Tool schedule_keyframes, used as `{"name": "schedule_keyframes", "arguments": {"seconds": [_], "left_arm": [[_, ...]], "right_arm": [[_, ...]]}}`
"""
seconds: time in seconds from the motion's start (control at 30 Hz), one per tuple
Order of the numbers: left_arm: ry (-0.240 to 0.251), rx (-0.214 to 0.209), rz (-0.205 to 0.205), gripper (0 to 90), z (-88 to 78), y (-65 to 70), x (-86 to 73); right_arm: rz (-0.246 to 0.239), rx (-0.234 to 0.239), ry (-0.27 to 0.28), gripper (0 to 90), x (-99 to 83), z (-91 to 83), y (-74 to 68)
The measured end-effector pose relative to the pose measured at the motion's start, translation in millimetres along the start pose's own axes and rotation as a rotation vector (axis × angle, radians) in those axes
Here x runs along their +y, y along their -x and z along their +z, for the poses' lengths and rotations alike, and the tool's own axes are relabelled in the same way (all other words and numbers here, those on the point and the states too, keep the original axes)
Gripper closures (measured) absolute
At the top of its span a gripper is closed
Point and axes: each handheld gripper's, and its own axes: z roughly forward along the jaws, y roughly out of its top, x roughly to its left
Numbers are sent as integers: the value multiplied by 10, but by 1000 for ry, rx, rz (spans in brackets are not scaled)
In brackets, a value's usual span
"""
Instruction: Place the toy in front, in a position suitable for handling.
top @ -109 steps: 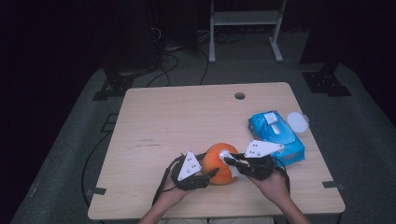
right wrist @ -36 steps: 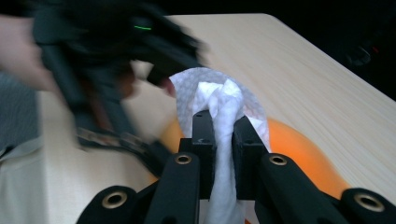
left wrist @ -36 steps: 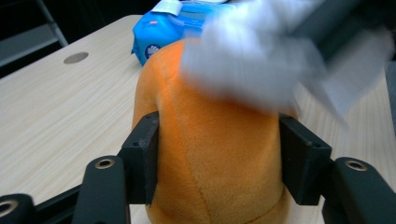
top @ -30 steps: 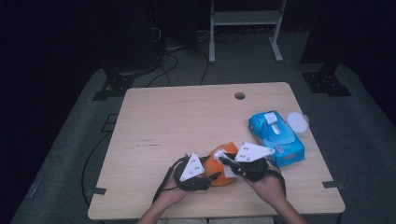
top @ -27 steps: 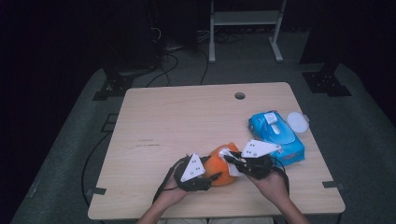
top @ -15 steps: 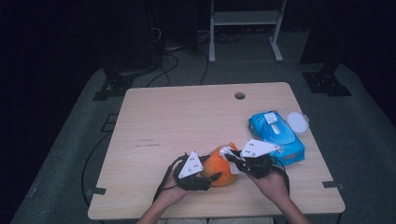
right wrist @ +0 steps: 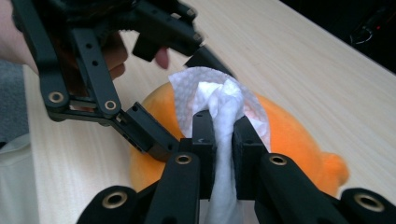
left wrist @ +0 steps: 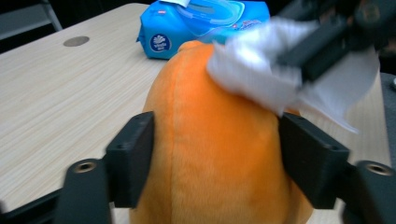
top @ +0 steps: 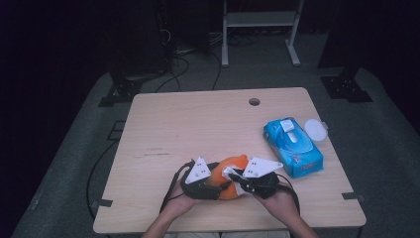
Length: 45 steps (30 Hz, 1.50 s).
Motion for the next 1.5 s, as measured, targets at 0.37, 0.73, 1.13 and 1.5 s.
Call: {"name": "schedule_keyframes", "arguments": {"seconds": [0.37,0.73,1.13,1.5], "left_arm": [[-12,8,23,399,-38,-97,-104],[-7,7,35,409,-55,-69,-128],[1,2,50,415,-44,-25,-131],[6,1,78,417,-27,35,-107]], "right_arm": [[40,2,33,815,-102,-47,88],[161,-23,41,813,-269,-74,393],[159,-7,59,812,-241,-85,375],[175,-33,53,812,-273,-83,444]]}}
